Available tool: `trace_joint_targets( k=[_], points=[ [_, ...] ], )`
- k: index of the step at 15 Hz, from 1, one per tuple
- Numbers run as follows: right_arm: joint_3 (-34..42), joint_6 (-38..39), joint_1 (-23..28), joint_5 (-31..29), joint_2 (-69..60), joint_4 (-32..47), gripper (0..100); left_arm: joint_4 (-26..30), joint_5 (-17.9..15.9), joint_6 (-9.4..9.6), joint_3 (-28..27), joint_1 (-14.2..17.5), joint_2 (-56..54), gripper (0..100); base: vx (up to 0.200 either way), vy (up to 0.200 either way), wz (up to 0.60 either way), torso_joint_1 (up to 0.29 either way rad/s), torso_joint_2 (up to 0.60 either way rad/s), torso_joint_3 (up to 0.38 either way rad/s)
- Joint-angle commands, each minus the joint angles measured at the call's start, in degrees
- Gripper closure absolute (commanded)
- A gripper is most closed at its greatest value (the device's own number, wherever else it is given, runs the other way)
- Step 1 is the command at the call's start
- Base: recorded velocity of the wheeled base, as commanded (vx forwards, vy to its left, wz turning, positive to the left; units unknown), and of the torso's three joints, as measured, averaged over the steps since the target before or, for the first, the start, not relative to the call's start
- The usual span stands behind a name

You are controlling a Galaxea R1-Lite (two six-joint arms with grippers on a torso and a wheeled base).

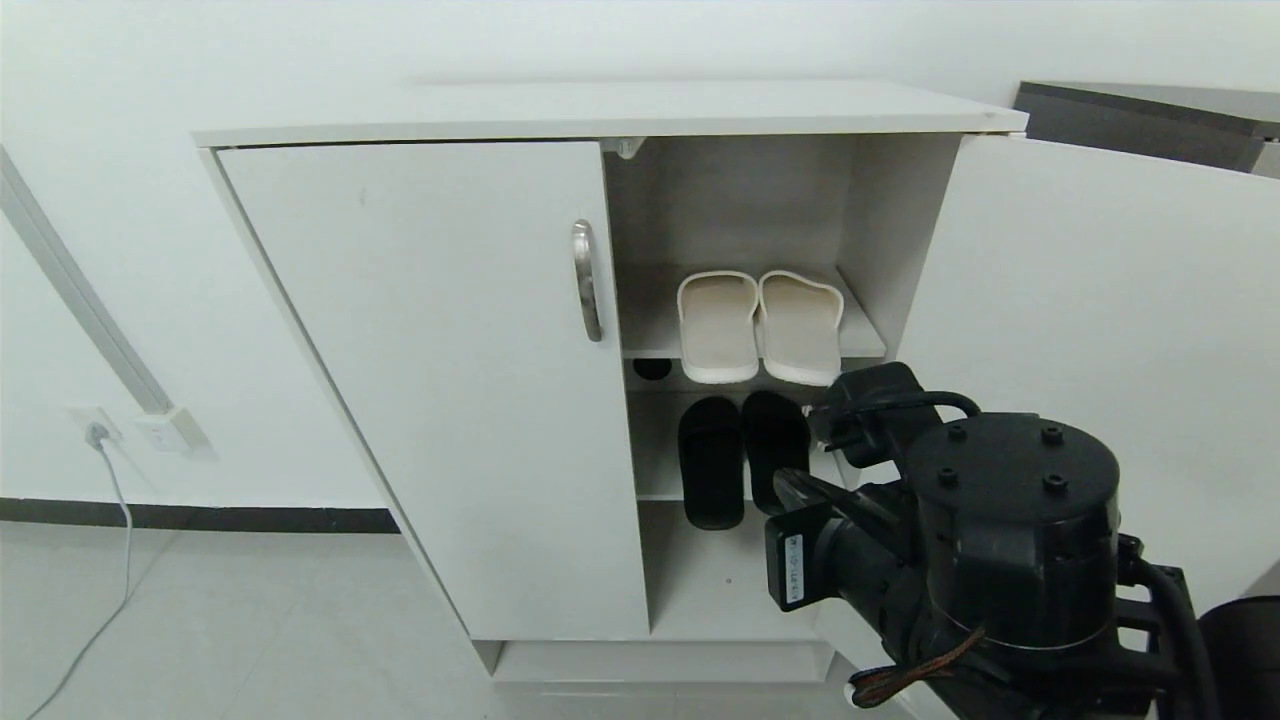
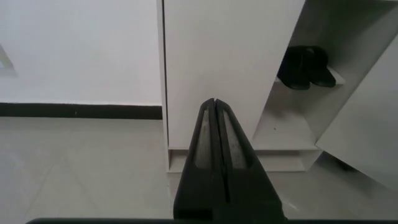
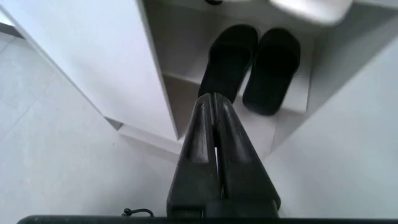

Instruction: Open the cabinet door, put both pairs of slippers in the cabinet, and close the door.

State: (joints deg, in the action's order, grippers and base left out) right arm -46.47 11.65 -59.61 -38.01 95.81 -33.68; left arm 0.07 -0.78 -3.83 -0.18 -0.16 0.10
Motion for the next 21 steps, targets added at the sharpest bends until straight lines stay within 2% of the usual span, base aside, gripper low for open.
trace_joint_targets(
  k=[1, 6, 21],
  points=[
    [0.06, 0.04, 0.11, 0.04, 0.52, -0.07, 100, 0.01, -0.01, -0.04, 0.01, -0.02, -0.01, 100, -0.200, 0.000, 0.00, 0.007, 0.00, 0.002],
    [2.09, 0.04, 0.55, 0.04, 0.70, -0.24, 100, 0.01, 0.08, -0.04, 0.01, -0.02, -0.01, 100, -0.200, 0.000, 0.00, 0.002, 0.00, 0.000],
    [4.46, -1.99, 1.16, 0.48, 1.93, -1.30, 100, 0.01, 0.08, -0.04, 0.01, -0.02, -0.01, 100, 0.000, 0.000, 0.00, 0.000, 0.00, 0.000]
  ],
)
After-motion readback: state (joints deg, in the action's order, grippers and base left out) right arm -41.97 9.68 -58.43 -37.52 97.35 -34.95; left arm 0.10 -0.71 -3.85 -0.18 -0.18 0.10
